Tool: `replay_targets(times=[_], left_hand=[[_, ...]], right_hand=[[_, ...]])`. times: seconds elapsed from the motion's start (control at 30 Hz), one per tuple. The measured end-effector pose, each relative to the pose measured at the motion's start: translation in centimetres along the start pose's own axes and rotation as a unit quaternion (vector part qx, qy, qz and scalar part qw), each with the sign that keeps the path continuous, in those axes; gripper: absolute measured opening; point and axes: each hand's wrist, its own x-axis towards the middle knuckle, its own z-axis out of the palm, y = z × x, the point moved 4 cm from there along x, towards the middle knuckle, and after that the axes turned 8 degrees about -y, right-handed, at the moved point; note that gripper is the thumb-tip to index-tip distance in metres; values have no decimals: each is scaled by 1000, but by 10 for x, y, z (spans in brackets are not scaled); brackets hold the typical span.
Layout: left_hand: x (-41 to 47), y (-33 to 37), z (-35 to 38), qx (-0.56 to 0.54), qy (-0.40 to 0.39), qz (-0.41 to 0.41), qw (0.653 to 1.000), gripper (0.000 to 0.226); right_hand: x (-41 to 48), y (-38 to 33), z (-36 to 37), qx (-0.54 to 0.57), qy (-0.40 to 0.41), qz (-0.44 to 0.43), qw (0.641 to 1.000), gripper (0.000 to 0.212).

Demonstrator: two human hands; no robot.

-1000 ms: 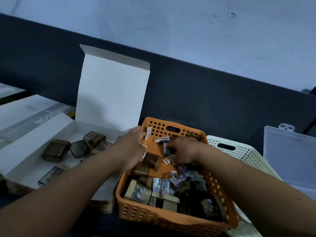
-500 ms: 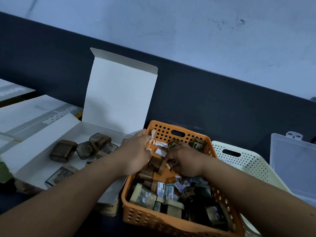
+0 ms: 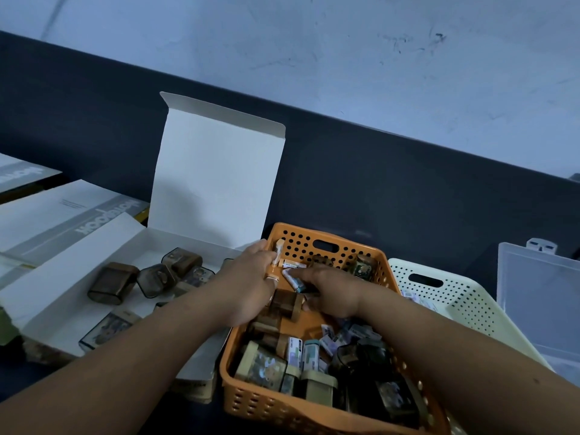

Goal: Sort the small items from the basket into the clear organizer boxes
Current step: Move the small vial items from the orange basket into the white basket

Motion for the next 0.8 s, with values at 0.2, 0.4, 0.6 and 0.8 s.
replay_targets(times=[0.2, 0.4, 0.6, 0.8], left_hand=[[-1, 1, 0, 4, 3, -5, 1000, 58], [-1, 2, -1, -2, 7, -5, 1000, 57], [1, -1, 1, 0, 2, -10, 1000, 58], [1, -2, 0, 5, 2, -9, 1000, 58]], right_hand=[[4, -3, -1, -39, -39, -9, 998, 86], [-1, 12, -5, 69, 33, -39, 996, 44], [-6, 10, -12, 144, 85, -45, 985, 19], [-3, 5, -11, 171, 76, -7, 982, 42]])
